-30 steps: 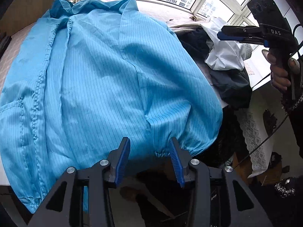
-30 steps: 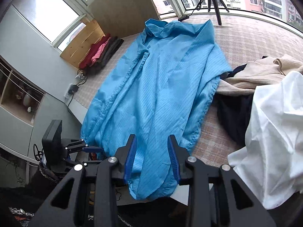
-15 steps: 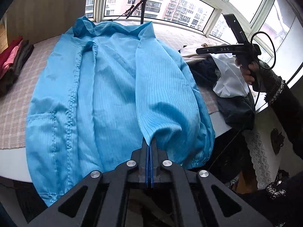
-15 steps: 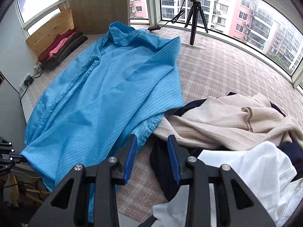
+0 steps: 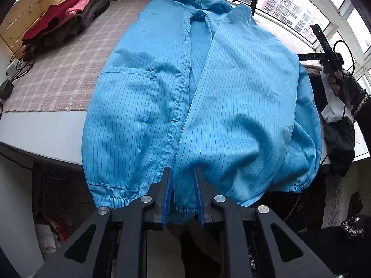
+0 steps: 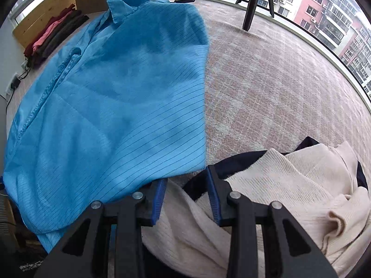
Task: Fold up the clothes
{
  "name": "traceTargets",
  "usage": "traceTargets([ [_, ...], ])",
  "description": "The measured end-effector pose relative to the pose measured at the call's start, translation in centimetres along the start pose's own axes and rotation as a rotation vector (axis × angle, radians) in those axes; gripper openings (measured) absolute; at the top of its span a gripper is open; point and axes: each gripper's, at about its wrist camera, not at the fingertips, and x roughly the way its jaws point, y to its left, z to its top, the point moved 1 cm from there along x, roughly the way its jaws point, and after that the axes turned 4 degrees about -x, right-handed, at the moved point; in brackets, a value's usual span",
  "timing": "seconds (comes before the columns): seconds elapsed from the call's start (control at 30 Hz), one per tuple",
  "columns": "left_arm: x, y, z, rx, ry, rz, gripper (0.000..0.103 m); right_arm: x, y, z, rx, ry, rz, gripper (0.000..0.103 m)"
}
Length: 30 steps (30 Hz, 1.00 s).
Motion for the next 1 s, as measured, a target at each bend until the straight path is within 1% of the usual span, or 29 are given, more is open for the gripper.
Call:
traceTargets([
  [0.03,-0.6,-0.3,-0.2,0.010,-0.001,0.008,0.023,0.1,-0.3,0.4,0.022,-0.010,0.028,0.033],
  [0.07,-1.1,-1.3,-0.4,0.027,-0.012,-0.014,0.024,0.1,-0.5,0.7,0.044,-0.019,0.055,0.033],
  [0.1,-1.7,-2.3,-0.5,0.044,-0.022,-0.037,0.030,0.2,-0.8,1.1,0.066,-0.029,0.083,0.034],
  [0.13,-2.0,-3.9,-0.7,0.081,-0.031,-0.072,0.034,0.2,-1.1,1.4,0.089,-0.039,0.110,0.035],
  [0.17,-1.9,-5.9,-0.7,0.134,-0.036,-0.094,0.040,0.3,-1.4,1.8,0.111,-0.048,0.138,0.035],
  [0.2,-1.5,-8.1,-0.5,0.206,-0.036,-0.108,0.041,0.3,-1.6,2.1,0.128,-0.055,0.157,0.035],
  [0.23,-1.0,-10.3,-0.2,0.273,-0.035,-0.121,0.041,0.4,-1.5,2.3,0.120,-0.046,0.128,0.035],
  [0.3,0.3,-13.5,0.4,0.356,-0.033,-0.147,0.041,1.1,-1.3,2.2,0.089,-0.004,0.060,0.035],
  [0.37,2.2,-15.9,0.9,0.404,-0.009,-0.163,0.041,2.3,-1.8,1.9,0.103,0.025,0.052,0.037],
  [0.4,3.2,-17.0,1.1,0.422,0.004,-0.168,0.041,2.7,-2.1,1.7,0.120,0.023,0.044,0.042],
  [0.43,4.2,-17.8,0.9,0.451,0.026,-0.164,0.041,2.9,-2.1,1.6,0.124,0.015,0.035,0.046],
  [0.47,5.1,-18.6,0.7,0.479,0.049,-0.160,0.041,3.0,-2.1,1.5,0.129,0.008,0.027,0.046],
  [0.53,6.2,-19.5,0.1,0.544,0.050,-0.088,0.041,3.1,-1.7,1.3,0.123,-0.001,0.026,0.046],
  [0.57,6.4,-19.3,0.1,0.543,0.052,-0.068,0.041,3.0,-1.3,1.1,0.114,-0.003,0.032,0.042],
  [0.6,6.7,-19.1,0.1,0.542,0.054,-0.048,0.041,2.9,-0.8,1.0,0.102,-0.002,0.037,0.022],
  [0.63,6.9,-19.0,0.1,0.540,0.056,-0.027,0.041,2.7,-0.2,0.9,0.078,0.007,0.036,0.005],
  [0.7,7.0,-18.3,0.4,0.521,0.049,-0.012,0.040,1.8,1.2,1.0,0.016,-0.016,-0.018,0.004],
  [0.73,7.1,-17.9,0.5,0.512,0.045,-0.004,0.040,1.0,1.8,1.2,-0.021,-0.037,-0.063,0.003],
  [0.77,7.3,-17.8,0.4,0.523,0.047,0.011,0.036,0.3,2.2,1.6,-0.056,-0.048,-0.112,0.003],
  [0.87,7.0,-17.6,0.6,0.519,0.062,-0.045,0.003,-2.0,2.2,3.1,-0.158,-0.072,-0.282,0.003],
  [0.9,6.6,-17.5,0.8,0.502,0.072,-0.075,0.001,-2.4,1.7,3.4,-0.167,-0.068,-0.301,0.003],
  [1.0,4.2,-18.2,1.5,0.458,0.069,-0.217,0.001,-3.5,1.1,4.1,-0.210,-0.061,-0.374,0.003],
])
